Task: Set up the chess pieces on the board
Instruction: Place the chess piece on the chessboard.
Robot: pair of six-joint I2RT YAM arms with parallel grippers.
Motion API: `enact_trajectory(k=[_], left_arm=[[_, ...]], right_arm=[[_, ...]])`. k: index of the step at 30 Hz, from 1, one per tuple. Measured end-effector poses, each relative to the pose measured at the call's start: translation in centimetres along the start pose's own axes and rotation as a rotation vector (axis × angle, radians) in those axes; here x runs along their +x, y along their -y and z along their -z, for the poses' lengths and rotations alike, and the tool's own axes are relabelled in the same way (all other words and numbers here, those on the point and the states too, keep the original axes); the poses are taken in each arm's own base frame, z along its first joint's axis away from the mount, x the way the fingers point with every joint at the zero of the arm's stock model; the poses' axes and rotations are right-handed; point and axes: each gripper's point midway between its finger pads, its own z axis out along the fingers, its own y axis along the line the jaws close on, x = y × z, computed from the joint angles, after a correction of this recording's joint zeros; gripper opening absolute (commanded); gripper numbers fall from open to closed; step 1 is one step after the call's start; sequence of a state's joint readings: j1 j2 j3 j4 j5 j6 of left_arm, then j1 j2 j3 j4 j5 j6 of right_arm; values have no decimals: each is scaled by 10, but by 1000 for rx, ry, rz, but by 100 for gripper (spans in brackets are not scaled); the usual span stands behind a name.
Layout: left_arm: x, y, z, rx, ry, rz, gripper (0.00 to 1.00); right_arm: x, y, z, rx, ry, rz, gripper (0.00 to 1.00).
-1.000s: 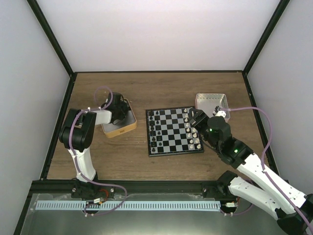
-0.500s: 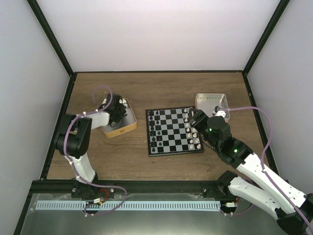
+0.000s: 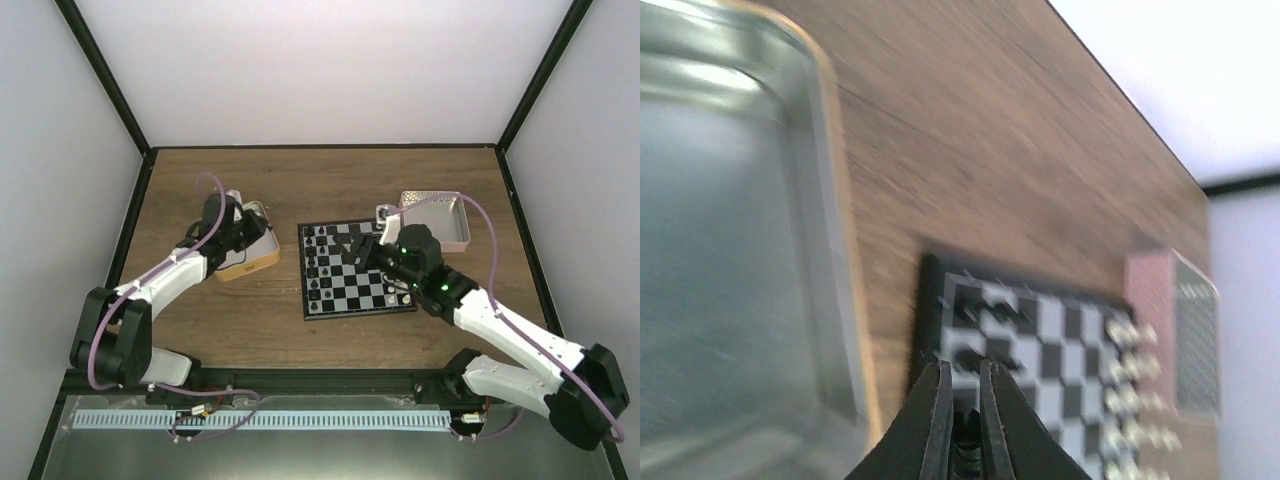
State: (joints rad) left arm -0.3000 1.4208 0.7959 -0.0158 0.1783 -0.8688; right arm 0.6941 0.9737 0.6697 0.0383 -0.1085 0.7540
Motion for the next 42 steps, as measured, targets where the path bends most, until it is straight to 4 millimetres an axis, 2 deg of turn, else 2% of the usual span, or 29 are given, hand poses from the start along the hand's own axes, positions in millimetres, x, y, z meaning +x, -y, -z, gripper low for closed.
enact_trajectory(k=[7,11,16,23,27,35,38,40,42], left_arm=[[62,70,22,259,-191,-146,4],[98,96,30,365,-299,-191,4],[126,118,36,448,-396,-229,4],[138,125,42,505,-445,-271,4],[140,128,44,523,-456,-285,4],[144,129,45,538,-479,-292,4],[144,128,44,534,-478,-292,5],[143,128,44,533,-477,-292,10],[144,127,44,531,-479,-291,24]], right_arm=[[37,-11,-27,-144,-163,77,69],[51,-6,-35,-153,-220,98,65],[59,1,-41,-140,-249,115,60],[65,7,-45,-126,-269,124,42],[68,10,-46,-119,-278,129,38],[68,9,-47,-124,-279,141,11],[70,10,-49,-125,-285,141,4],[70,10,-49,-127,-284,151,1],[70,9,-49,-131,-284,162,1]])
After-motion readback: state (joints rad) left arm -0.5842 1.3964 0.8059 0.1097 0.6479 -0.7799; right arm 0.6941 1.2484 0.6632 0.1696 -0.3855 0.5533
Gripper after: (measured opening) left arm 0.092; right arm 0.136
